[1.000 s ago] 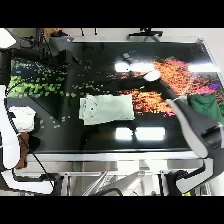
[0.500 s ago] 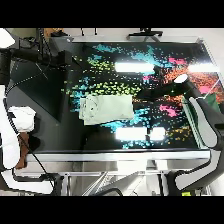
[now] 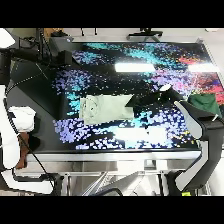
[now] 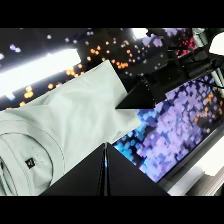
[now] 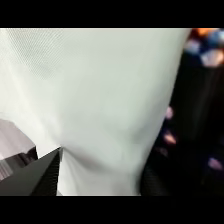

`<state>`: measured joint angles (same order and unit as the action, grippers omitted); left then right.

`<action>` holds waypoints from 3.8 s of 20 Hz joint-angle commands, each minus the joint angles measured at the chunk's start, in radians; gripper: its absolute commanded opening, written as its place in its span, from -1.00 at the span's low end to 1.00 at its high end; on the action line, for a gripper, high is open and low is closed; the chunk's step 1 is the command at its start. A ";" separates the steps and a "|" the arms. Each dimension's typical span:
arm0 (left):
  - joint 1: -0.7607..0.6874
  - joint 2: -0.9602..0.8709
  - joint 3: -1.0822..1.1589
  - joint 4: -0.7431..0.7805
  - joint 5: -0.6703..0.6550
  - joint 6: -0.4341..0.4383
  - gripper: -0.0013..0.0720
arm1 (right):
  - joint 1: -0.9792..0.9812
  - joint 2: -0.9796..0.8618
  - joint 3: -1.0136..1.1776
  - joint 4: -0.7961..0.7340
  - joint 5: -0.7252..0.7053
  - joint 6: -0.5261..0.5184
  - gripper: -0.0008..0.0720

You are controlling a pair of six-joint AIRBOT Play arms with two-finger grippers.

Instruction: Fold the shirts.

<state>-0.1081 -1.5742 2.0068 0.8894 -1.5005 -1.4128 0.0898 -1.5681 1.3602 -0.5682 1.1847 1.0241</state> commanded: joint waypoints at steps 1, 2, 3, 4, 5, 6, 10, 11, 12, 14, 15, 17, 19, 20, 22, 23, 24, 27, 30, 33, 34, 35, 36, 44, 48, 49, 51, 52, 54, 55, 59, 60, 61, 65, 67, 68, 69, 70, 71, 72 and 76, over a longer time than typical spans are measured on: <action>0.000 0.000 0.000 0.000 0.000 -0.002 -0.91 | 0.041 -0.012 0.000 0.092 -0.005 -0.065 -0.41; 0.001 0.000 0.000 0.000 -0.001 -0.002 -0.91 | 0.040 -0.011 0.005 0.146 0.021 -0.095 -0.84; 0.001 0.000 0.000 0.000 -0.002 -0.002 -0.91 | 0.035 -0.005 0.019 0.172 0.035 -0.097 -0.92; 0.001 0.000 0.000 0.000 -0.005 -0.002 -0.91 | 0.027 0.012 0.039 0.173 0.037 -0.097 -0.92; 0.001 0.000 0.000 0.000 -0.010 -0.002 -0.91 | 0.012 0.035 0.061 0.176 0.039 -0.093 -0.92; 0.001 0.000 0.000 0.000 -0.017 -0.002 -0.91 | -0.013 0.067 0.092 0.189 0.045 -0.093 -0.93; 0.001 0.000 0.000 0.000 -0.026 -0.001 -0.91 | -0.179 0.194 0.266 0.195 0.070 -0.008 -0.93; 0.001 0.000 0.000 0.000 -0.026 -0.001 -0.91 | -0.230 0.219 0.305 0.195 0.073 0.013 -0.93; 0.001 0.000 0.000 0.000 -0.026 -0.001 -0.91 | -0.286 0.242 0.340 0.195 0.072 0.042 -0.93; 0.001 0.000 0.000 0.000 -0.027 -0.001 -0.91 | -0.406 0.273 0.396 0.195 0.072 0.081 -0.93; 0.001 0.000 0.000 0.000 -0.027 -0.001 -0.91 | -0.466 0.277 0.417 0.195 0.071 0.101 -0.93; 0.001 0.000 0.000 0.001 -0.028 0.000 -0.91 | -0.592 0.277 0.435 0.195 0.069 0.133 -0.93; 0.001 0.000 0.000 0.000 -0.031 0.002 -0.91 | -0.702 0.270 0.435 0.195 0.070 0.133 -0.93; 0.001 0.000 0.000 0.000 -0.031 0.002 -0.91 | -0.746 0.269 0.435 0.195 0.071 0.133 -0.93; 0.001 0.000 0.000 0.000 -0.035 0.002 -0.91 | -0.826 0.272 0.435 0.195 0.068 0.133 -0.93; 0.001 0.000 0.000 0.000 -0.037 0.002 -0.91 | -0.863 0.274 0.435 0.195 0.069 0.133 -0.93; 0.000 0.000 0.000 0.000 -0.039 0.002 -0.91 | -0.896 0.278 0.435 0.195 0.070 0.137 -0.93; 0.000 0.000 0.000 0.001 -0.055 0.003 -0.91 | -0.973 0.282 0.435 0.196 0.090 0.181 -0.93; -0.001 0.000 0.000 0.001 -0.056 0.003 -0.91 | -1.006 0.301 0.435 0.195 0.119 0.182 -0.93; -0.001 0.000 0.000 0.001 -0.056 0.003 -0.91 | -1.033 0.331 0.435 0.196 0.119 0.182 -0.93; -0.001 0.000 0.000 0.001 -0.056 0.003 -0.91 | -1.041 0.338 0.435 0.195 0.125 0.185 -0.93; -0.001 0.000 0.000 0.001 -0.056 0.003 -0.91 | -1.049 0.343 0.435 0.196 0.135 0.197 -0.93; -0.001 0.000 0.000 0.001 -0.056 0.003 -0.91 | -1.053 0.347 0.435 0.195 0.143 0.209 -0.93; -0.001 0.000 0.000 0.001 -0.061 0.019 -0.91 | -1.055 0.410 0.433 -0.081 0.235 0.527 -0.93; -0.002 0.000 0.000 0.001 -0.069 0.050 -0.91 | -1.055 0.410 0.428 -0.492 0.475 0.724 -0.93; -0.001 0.000 0.000 0.001 -0.070 0.052 -0.91 | -1.055 0.410 0.426 -0.560 0.517 0.748 -0.93; -0.002 0.000 0.000 0.000 -0.070 0.064 -0.91 | -1.056 0.417 0.415 -0.675 0.568 0.772 -0.93; -0.001 0.000 0.000 0.000 -0.071 0.071 -0.91 | -1.056 0.415 0.407 -0.711 0.592 0.772 -0.93; -0.002 -0.001 0.000 0.001 -0.071 0.074 -0.91 | -1.056 0.413 0.367 -0.777 0.616 0.771 -0.92; -0.002 -0.001 0.000 0.001 -0.071 0.079 -0.91 | -1.056 0.413 0.336 -0.810 0.622 0.771 -0.92; -0.002 -0.001 0.000 0.001 -0.072 0.080 -0.91 | -1.056 0.393 0.205 -0.854 0.619 0.755 -0.91; -0.001 -0.001 0.000 0.001 -0.074 0.080 -0.91 | -1.056 0.384 0.175 -0.859 0.620 0.756 -0.88; -0.001 -0.001 0.000 0.001 -0.078 0.080 -0.91 | -1.056 0.377 0.148 -0.870 0.624 0.756 -0.36; -0.001 -0.001 0.000 0.001 -0.097 0.081 -0.91 | -1.055 0.362 0.146 -0.887 0.649 0.756 0.87; -0.001 -0.001 0.000 0.001 -0.094 0.084 -0.91 | -1.054 0.362 0.193 -0.856 0.645 0.761 0.84; -0.001 -0.001 0.000 0.001 -0.088 0.090 -0.91 | -1.053 0.362 0.224 -0.813 0.632 0.761 0.81; -0.001 -0.001 0.000 0.001 -0.077 0.089 -0.91 | -1.052 0.363 0.253 -0.746 0.613 0.766 0.55; -0.001 -0.001 0.000 0.001 -0.065 0.090 -0.91 | -1.052 0.364 0.277 -0.644 0.579 0.771 -0.07; 0.000 -0.001 0.000 0.001 -0.054 0.090 -0.91 | -1.052 0.369 0.288 -0.521 0.534 0.768 -0.65; 0.002 -0.001 0.000 0.000 -0.048 0.089 -0.91 | -1.049 0.378 0.288 -0.400 0.489 0.743 -0.92; 0.022 -0.001 0.000 -0.001 -0.074 0.089 -0.91 | -0.906 0.473 0.245 -0.304 0.380 0.616 -0.93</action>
<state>-0.0978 -1.5749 2.0068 0.8898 -1.5631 -1.3258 -0.9005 -1.1534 1.6260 -0.9905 1.6619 1.7203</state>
